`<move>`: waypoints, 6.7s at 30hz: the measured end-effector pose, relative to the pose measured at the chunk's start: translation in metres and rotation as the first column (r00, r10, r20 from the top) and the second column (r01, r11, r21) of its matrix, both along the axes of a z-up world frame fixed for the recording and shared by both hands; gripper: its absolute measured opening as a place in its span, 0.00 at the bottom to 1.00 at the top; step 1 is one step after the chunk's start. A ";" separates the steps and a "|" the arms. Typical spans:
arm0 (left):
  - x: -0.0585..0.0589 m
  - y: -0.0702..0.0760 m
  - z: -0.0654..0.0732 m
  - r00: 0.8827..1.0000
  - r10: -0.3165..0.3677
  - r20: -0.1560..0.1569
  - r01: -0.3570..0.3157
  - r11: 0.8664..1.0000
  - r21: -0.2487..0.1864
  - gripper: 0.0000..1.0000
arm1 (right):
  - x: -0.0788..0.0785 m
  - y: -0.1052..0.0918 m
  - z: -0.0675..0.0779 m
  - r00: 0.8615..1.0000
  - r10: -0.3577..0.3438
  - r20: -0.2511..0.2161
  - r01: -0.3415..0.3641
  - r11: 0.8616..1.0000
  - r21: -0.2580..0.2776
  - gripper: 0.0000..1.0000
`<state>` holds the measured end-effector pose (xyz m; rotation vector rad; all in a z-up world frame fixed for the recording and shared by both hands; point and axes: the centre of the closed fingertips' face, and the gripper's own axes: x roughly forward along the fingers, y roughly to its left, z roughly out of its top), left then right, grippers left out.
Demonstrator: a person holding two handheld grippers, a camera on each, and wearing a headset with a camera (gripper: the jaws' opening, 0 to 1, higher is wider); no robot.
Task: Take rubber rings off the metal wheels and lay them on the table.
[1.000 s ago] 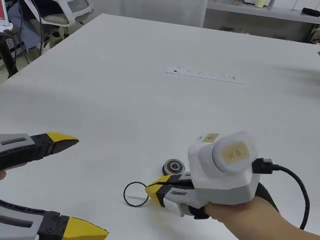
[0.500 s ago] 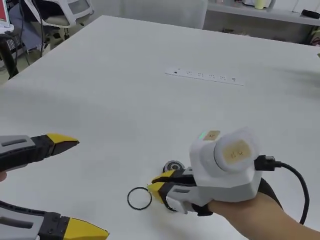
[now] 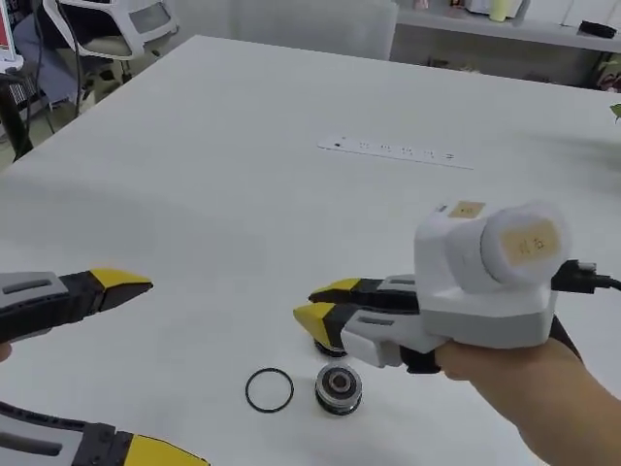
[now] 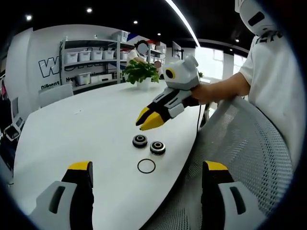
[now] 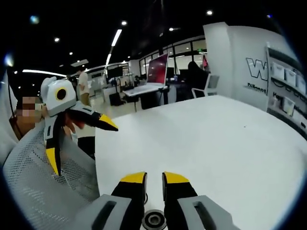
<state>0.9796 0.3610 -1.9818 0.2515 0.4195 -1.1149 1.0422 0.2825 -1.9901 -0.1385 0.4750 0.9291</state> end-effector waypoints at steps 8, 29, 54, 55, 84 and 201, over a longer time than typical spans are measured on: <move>-0.001 -0.001 0.000 1.000 -0.008 0.000 0.008 1.000 0.004 0.92 | 0.001 -0.010 0.018 1.000 0.005 0.008 -0.006 0.998 0.061 0.13; -0.004 -0.004 0.004 0.998 -0.054 0.026 0.053 0.998 0.029 0.92 | -0.022 -0.041 -0.015 0.984 0.175 -0.012 -0.175 0.980 -0.093 0.20; -0.012 -0.087 0.051 0.918 -0.375 0.127 0.376 0.926 0.015 0.86 | -0.047 -0.051 -0.075 0.948 0.244 -0.203 -0.284 0.937 -0.202 0.26; -0.012 -0.088 0.049 0.916 -0.381 0.124 0.381 0.924 0.022 0.86 | -0.047 -0.051 -0.075 0.948 0.244 -0.204 -0.285 0.937 -0.201 0.26; 0.024 -0.129 -0.055 0.916 -0.401 0.024 0.397 0.913 0.096 0.43 | -0.046 -0.048 -0.086 0.948 0.242 -0.207 -0.286 0.932 -0.221 0.24; 0.030 -0.128 -0.077 0.935 -0.350 0.048 0.346 0.935 0.082 0.08 | -0.033 -0.039 -0.061 0.838 0.000 -0.546 0.107 0.981 0.164 0.00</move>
